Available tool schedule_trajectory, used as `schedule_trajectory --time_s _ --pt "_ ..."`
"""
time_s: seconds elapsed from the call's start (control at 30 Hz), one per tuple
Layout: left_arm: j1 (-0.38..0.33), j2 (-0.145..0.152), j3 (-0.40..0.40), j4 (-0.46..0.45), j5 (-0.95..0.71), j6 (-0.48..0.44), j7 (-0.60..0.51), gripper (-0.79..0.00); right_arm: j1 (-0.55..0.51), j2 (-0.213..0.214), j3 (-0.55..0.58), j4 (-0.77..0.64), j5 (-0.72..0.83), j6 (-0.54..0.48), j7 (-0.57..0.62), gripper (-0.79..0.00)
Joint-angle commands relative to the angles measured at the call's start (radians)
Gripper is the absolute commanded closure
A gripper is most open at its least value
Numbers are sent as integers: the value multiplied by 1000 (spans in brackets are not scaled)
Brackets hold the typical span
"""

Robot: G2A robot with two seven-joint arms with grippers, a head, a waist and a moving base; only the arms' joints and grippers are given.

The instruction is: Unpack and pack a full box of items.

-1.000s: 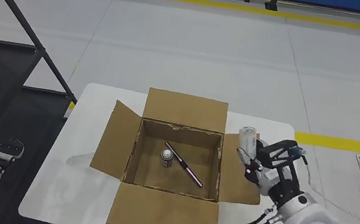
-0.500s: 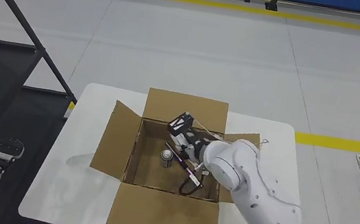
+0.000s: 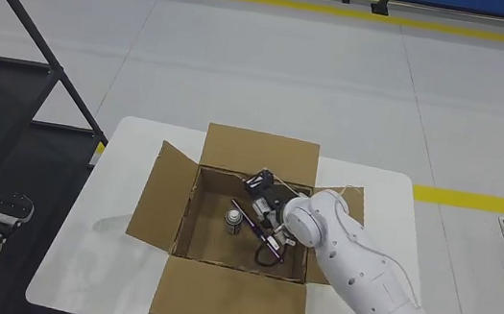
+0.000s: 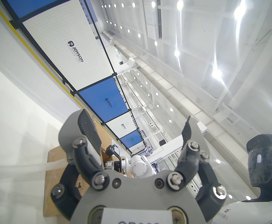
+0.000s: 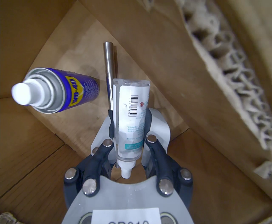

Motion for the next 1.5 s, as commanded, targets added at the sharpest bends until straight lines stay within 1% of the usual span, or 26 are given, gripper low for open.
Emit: schedule_trajectory --time_s 0.0,0.1,0.13,0.27,0.3,0.4,0.43,0.5,0.53,0.67,0.73,0.83,0.87,0.9,1.27,1.37,1.47 --pt "0 0 0 0 0 0 0 -785 6 -6 -3 32 4 -8 -10 -277" --pt "0 0 0 0 0 0 0 -785 9 -12 -5 55 5 -14 -22 -339" --pt "0 0 0 0 0 0 0 -785 9 -12 -1 56 6 -18 -26 -348" --pt "0 0 0 0 0 0 0 -785 -12 -2 25 20 -1 -25 -46 -403" --pt "0 0 0 0 0 0 0 -785 -22 3 37 0 -4 -24 -49 -468" --pt "0 0 0 0 0 0 0 -785 -68 29 89 -88 -24 -21 -57 -536" --pt "0 0 0 0 0 0 0 -785 -91 40 114 -130 -30 -22 -60 -643" --pt "0 0 4 -6 8 15 1 -785 -151 67 176 -235 -42 -23 -69 -720" --pt "0 1 5 -10 18 19 0 -785 -189 81 214 -299 -46 -27 -72 -785" --pt "-2 1 24 -13 79 27 -4 -785 -385 137 401 -592 -42 -38 -101 -785" --pt "-5 3 40 -19 113 35 -23 -785 -492 158 491 -730 -15 -68 -123 -785" --pt "-7 6 65 -24 174 38 -69 -785 -625 179 605 -874 48 -109 -159 -785" --pt "-1 9 78 -27 201 48 -111 -785 -648 182 628 -890 60 -97 -159 -785" --pt "3 12 80 -34 224 48 -151 -785 -648 182 628 -890 60 -97 -159 -785" --pt "2 12 80 -35 228 49 -150 -785 -650 182 629 -892 61 -96 -167 -785" --pt "-8 13 92 -51 277 62 -123 -785 -678 187 669 -910 122 -128 -219 -785" --pt "-30 15 123 -66 346 85 -116 -785 -711 197 749 -935 239 -174 -214 -785"
